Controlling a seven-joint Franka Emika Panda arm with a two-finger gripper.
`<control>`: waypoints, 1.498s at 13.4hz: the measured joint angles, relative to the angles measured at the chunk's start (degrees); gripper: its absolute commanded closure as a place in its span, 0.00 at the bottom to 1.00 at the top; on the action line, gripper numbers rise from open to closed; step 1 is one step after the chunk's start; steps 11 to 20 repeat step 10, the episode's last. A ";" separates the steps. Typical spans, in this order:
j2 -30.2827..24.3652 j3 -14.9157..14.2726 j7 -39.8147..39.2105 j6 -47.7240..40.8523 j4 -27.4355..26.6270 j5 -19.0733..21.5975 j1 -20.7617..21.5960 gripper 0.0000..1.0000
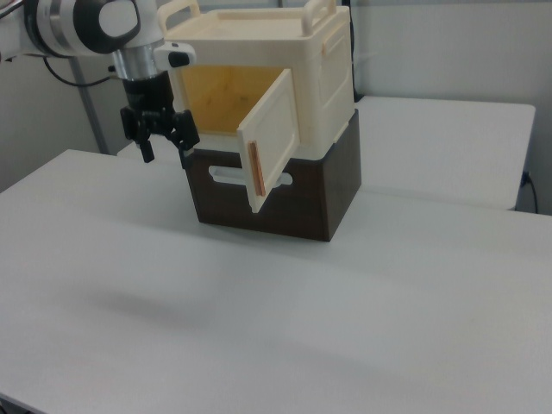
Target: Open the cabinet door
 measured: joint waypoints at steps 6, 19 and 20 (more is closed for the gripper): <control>-3.40 0.00 0.27 2.06 -5.36 -2.07 1.98 0.00; -4.45 -0.35 0.40 2.15 -5.99 -2.37 2.08 0.00; -4.45 -0.35 0.40 2.15 -5.99 -2.37 2.08 0.00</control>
